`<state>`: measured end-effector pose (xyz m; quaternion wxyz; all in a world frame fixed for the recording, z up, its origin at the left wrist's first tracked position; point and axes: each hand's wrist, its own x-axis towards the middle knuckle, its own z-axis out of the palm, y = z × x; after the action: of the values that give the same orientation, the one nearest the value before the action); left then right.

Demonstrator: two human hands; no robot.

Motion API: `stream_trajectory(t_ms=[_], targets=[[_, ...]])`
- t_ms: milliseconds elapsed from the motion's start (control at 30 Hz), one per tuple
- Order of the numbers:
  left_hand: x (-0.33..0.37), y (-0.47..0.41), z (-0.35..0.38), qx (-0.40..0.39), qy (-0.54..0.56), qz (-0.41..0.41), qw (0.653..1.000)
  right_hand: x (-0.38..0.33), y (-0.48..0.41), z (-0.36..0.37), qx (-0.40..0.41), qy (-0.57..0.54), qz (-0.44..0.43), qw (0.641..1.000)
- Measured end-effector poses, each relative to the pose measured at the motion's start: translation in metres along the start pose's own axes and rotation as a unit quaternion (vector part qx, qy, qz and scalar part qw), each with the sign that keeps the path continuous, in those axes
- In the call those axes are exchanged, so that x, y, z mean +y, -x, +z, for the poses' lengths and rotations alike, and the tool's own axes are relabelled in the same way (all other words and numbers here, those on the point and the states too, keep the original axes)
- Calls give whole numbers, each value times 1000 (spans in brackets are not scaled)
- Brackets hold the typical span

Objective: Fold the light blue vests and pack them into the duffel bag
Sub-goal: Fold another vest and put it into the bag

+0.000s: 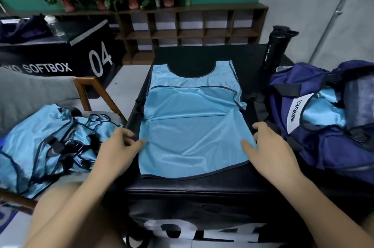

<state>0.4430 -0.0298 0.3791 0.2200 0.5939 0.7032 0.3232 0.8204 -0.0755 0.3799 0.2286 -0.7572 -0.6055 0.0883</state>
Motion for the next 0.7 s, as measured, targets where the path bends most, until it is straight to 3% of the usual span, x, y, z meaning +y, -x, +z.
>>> stream_trajectory(t_ms=[200, 367, 500, 700], targets=[[3, -10, -2, -90, -11, -14, 996, -7, -14, -8, -61, -138, 80, 985], [6, -7, -4, -82, 84, -48, 992, -6, -13, -13, -91, -174, 61, 979], [7, -5, -6, -125, 203, -118, 964, -6, -15, -16, -98, -243, 85, 961], [0, -2, -22, -104, 238, -122, 958, 0, -12, -16, -106, -339, 115, 928]])
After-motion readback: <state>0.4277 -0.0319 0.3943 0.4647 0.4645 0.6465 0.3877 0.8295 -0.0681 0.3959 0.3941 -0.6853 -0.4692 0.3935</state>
